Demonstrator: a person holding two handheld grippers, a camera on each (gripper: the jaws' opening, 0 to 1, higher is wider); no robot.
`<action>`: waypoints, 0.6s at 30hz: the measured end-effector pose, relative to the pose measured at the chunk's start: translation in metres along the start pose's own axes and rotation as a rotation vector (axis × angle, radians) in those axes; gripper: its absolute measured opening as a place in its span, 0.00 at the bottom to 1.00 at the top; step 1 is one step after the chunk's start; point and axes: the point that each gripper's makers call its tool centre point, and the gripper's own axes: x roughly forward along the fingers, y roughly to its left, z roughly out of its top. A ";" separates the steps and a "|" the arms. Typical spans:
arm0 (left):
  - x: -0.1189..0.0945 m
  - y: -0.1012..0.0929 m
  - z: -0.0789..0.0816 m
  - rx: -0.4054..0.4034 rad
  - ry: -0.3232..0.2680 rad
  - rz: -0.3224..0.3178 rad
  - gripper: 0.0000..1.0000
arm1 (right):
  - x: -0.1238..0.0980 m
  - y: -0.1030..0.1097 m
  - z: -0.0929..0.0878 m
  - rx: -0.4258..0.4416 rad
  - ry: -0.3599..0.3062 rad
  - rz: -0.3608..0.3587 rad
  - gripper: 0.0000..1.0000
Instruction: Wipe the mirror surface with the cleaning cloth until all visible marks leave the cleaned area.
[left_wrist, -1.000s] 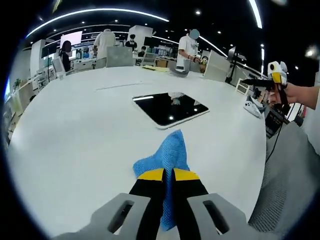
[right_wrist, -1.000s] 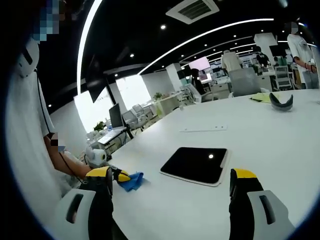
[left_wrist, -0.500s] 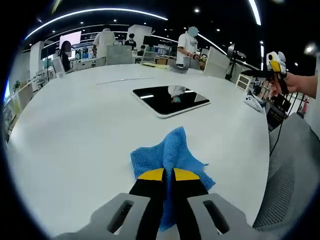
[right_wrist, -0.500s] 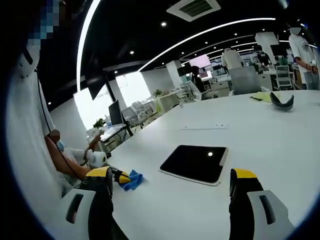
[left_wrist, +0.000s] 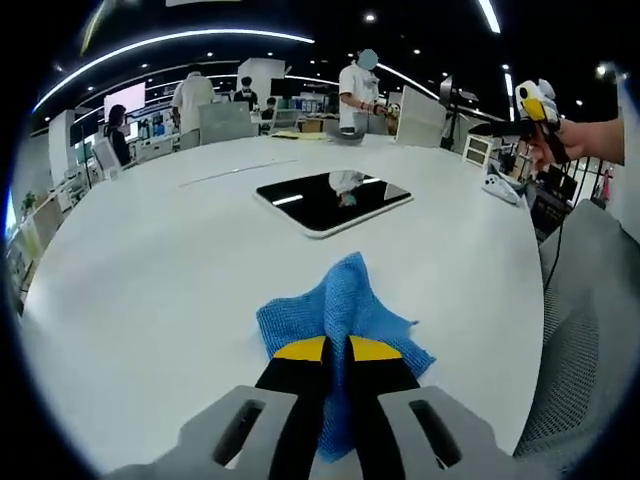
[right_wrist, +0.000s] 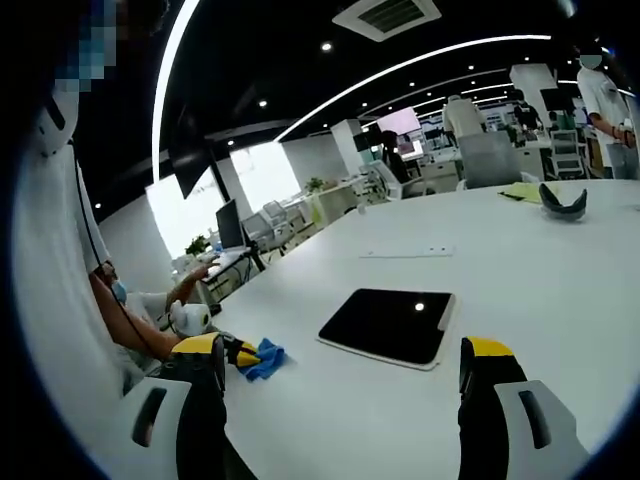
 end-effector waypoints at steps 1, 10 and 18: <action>0.000 0.000 0.000 0.003 0.000 0.000 0.06 | 0.000 0.000 0.000 -0.001 0.001 -0.001 0.98; 0.000 -0.007 0.000 0.032 -0.006 -0.023 0.15 | 0.001 0.002 -0.003 -0.002 0.010 0.003 0.98; 0.000 -0.007 -0.001 0.118 0.000 -0.017 0.17 | 0.001 0.002 -0.003 -0.001 0.011 0.004 0.98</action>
